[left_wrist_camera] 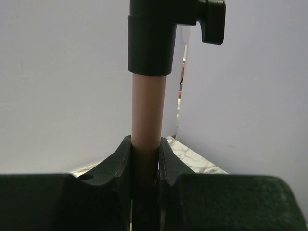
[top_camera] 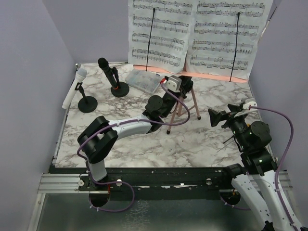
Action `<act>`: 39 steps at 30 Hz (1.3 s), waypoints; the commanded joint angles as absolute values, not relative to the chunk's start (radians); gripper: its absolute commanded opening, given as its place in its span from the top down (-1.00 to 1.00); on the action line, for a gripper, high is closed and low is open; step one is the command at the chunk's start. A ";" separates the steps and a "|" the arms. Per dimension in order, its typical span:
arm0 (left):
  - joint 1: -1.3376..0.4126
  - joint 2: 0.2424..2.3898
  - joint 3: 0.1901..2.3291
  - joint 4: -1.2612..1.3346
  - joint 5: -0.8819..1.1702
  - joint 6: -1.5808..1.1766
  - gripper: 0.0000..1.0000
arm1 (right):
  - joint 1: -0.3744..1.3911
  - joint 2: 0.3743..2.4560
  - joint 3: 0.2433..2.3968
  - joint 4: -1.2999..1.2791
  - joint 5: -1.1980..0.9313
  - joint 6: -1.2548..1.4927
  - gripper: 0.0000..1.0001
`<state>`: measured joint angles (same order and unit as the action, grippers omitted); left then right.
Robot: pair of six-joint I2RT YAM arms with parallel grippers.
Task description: Pack up the instrument practice props
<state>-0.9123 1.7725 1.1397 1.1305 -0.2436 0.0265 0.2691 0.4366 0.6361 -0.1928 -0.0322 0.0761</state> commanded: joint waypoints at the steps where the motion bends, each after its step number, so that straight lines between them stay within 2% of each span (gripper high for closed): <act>1: -0.952 1.797 1.181 1.036 -0.239 -0.051 1.00 | 0.267 0.419 0.667 -0.247 -0.003 0.058 -1.00; 14: -0.957 1.667 1.172 0.599 -0.276 -0.005 1.00 | 0.267 0.391 0.650 -0.258 -0.014 0.100 -1.00; 24: -0.962 1.631 1.105 0.561 -0.257 0.007 0.99 | 0.267 0.387 0.664 -0.286 -0.018 0.106 -1.00; 32: -0.962 1.637 1.066 0.574 -0.244 -0.016 0.62 | 0.267 0.382 0.664 -0.294 -0.020 0.114 -1.00; 39: -0.963 1.612 1.036 0.622 -0.236 -0.031 0.02 | 0.267 0.383 0.671 -0.301 -0.020 0.114 -1.00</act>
<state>-0.9497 1.6054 1.0939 0.8055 -0.2489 0.0158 0.2691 0.3912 0.6373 -0.2817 -0.0227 0.1055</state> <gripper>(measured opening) 0.429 0.998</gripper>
